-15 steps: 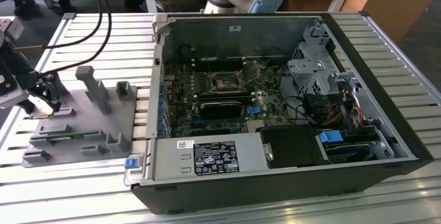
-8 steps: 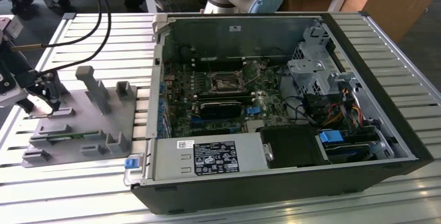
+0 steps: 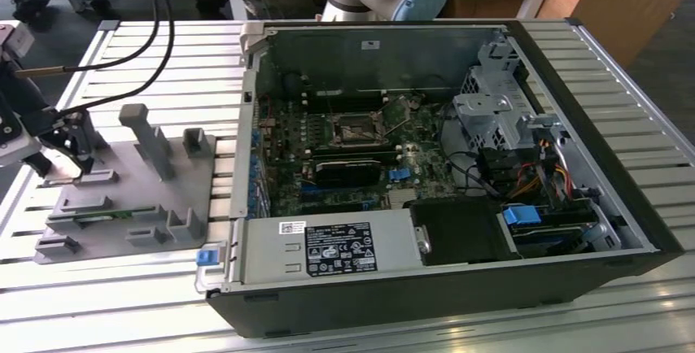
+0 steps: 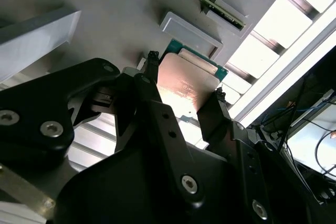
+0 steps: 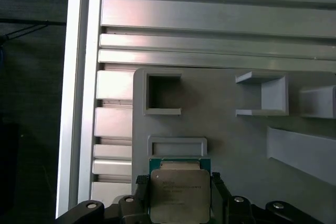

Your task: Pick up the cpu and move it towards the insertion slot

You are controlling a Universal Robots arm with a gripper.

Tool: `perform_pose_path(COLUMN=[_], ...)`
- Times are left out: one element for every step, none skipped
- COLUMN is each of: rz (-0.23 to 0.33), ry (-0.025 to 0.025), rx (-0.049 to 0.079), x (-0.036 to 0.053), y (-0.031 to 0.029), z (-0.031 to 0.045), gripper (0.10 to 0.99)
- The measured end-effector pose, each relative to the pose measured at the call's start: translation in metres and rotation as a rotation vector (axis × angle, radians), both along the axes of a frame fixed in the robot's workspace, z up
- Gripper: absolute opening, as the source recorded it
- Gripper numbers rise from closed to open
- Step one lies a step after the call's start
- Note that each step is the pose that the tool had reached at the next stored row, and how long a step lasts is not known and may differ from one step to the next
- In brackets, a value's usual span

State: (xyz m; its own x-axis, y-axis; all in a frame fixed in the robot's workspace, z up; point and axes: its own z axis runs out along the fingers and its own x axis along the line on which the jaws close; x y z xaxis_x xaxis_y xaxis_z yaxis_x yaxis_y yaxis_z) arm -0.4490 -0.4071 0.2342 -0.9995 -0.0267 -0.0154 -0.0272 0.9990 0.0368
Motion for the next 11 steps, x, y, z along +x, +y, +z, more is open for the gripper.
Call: perform_pose_path(rz=[0.000, 0.000, 0.000, 0.000, 0.000, 0.000, 0.000, 0.000, 0.000, 0.000, 0.000], ry=[0.0000, 0.0002, 0.0002, 0.0002, 0.0003, 0.0001, 0.0002, 0.0002, 0.0001, 0.0001, 0.0002], rx=[0.000, 0.000, 0.000, 0.000, 0.000, 0.000, -0.001, -0.001, -0.001, -0.001, -0.001], x=[0.0000, 0.0000, 0.0000, 0.0000, 0.0000, 0.0000, 0.0000, 0.0000, 0.0000, -0.0001, -0.0001], y=[0.0000, 0.0000, 0.0000, 0.0000, 0.0000, 0.0000, 0.0000, 0.0000, 0.0000, 0.0000, 0.0000], z=[0.0005, 0.0014, 0.0027, 0.0040, 0.0048, 0.0055, 0.0067, 0.0084, 0.0107, 0.0132, 0.0150], gripper=[0.545, 0.545, 0.545, 0.545, 0.545, 0.545, 0.545, 0.545, 0.545, 0.545, 0.545])
